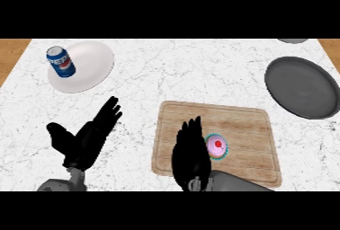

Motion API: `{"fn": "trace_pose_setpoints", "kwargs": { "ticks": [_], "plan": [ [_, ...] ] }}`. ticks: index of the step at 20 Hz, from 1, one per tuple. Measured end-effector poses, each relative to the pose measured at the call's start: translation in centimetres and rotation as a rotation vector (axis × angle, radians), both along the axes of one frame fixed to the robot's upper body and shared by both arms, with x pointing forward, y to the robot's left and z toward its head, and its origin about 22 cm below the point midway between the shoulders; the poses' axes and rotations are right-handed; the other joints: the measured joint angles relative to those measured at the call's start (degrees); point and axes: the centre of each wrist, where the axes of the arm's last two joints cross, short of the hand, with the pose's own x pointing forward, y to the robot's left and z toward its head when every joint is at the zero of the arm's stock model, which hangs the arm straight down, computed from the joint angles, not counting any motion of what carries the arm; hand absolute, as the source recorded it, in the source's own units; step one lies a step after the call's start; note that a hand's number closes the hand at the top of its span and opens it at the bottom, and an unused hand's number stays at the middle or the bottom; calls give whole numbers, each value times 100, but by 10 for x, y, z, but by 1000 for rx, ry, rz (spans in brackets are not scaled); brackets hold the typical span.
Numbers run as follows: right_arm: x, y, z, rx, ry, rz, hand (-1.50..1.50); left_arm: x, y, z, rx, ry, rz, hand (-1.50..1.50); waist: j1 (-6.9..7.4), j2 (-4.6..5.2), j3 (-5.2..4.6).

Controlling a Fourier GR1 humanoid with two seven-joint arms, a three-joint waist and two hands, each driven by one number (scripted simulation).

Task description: Pick the cupcake from the cutting board and place it in the pan

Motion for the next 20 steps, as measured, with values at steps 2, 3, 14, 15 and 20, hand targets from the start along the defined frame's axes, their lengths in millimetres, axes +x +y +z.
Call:
{"fn": "trace_pose_setpoints", "kwargs": {
  "ticks": [2, 3, 14, 15, 20],
  "plan": [
    [-2, -2, -8, -23, -13, -13, -150, 2, 0, -1, 4, -1, -1, 0, 9, 5, 0],
    [1, -7, -6, -34, -18, -20, -150, 1, 2, 1, 3, -3, 0, 0, 15, 7, 1],
    [6, -22, -17, -97, -92, 21, 150, 2, -1, -1, -2, 4, -7, 0, 53, 17, 1],
    [8, -25, -17, -97, -99, 44, 150, 1, -3, -2, -2, 3, -9, 0, 58, 16, 1],
    [15, -35, -21, -19, -121, 67, 150, 0, -1, -4, -4, 8, -2, 0, 39, 4, -2]
  ]
}}
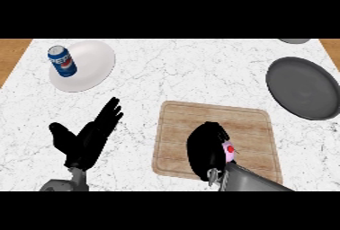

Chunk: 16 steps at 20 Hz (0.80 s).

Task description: Pick the cupcake from the cutting board and place it in the pan

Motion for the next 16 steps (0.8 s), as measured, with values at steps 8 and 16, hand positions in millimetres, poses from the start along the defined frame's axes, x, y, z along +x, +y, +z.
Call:
{"fn": "trace_pose_setpoints", "kwargs": {
  "ticks": [8, 16],
  "plan": [
    [-10, -55, 3, 609, 35, -276, 150, -8, 11, -4, -1, 5, 53, 0, -283, -38, 10],
    [-36, -94, 35, 963, -305, -295, 150, -7, 6, 0, 1, 1, 37, 0, -211, -29, 13]
  ]
}}
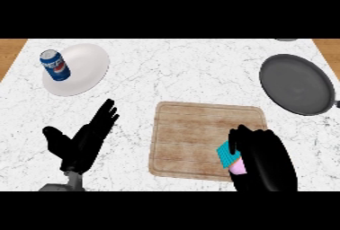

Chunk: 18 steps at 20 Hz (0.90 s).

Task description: Pick the cupcake from the cutting board and place it in the pan

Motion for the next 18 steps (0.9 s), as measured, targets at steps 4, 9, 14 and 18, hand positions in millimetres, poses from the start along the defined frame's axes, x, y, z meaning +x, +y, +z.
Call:
{"fn": "trace_pose_setpoints", "kwargs": {
  "ticks": [4, 9, 14, 18],
  "plan": [
    [-12, -14, 20, 188, -131, -37, 150, 5, -1, 5, -1, 0, -11, 0, 30, 12, 0],
    [-17, -37, 30, 437, -195, -76, 150, 8, -2, 7, 0, -1, -14, 0, 92, 32, 1],
    [2, -80, 23, 575, -208, -120, 150, 7, -4, 5, -6, -5, -28, 0, 159, 45, -1],
    [29, -111, 8, 540, -236, -156, 150, 9, -8, 7, -5, -11, -35, 0, 196, 49, -4]
  ]
}}
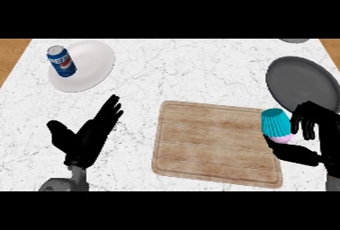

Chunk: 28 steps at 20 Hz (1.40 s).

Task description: Pick the cupcake from the cutting board and place it in the pan

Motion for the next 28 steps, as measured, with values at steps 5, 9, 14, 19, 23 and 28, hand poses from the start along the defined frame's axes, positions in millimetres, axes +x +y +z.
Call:
{"fn": "trace_pose_setpoints", "kwargs": {
  "ticks": [5, 9, 14, 19, 23, 28],
  "plan": [
    [44, -30, -19, -75, -33, -60, 150, 5, -1, 1, 8, 0, -13, 0, 51, 13, 0],
    [72, -57, -33, -91, -88, -131, 150, -1, -9, 0, 8, -2, -18, 0, 79, 16, 1],
    [105, -85, -47, -85, -166, -251, 150, 5, -6, 3, 5, -3, -28, 0, 136, 42, 5],
    [130, -115, -50, -56, -208, -315, 150, 2, -5, -1, 3, -2, -30, 0, 202, 63, 11],
    [138, -134, -53, -53, -217, -335, 150, 9, -9, 4, 7, -17, -45, 0, 263, 97, 17],
    [134, -158, -59, -68, -138, -381, -150, 13, -12, 5, 4, -23, -60, 0, 354, 148, 17]
  ]
}}
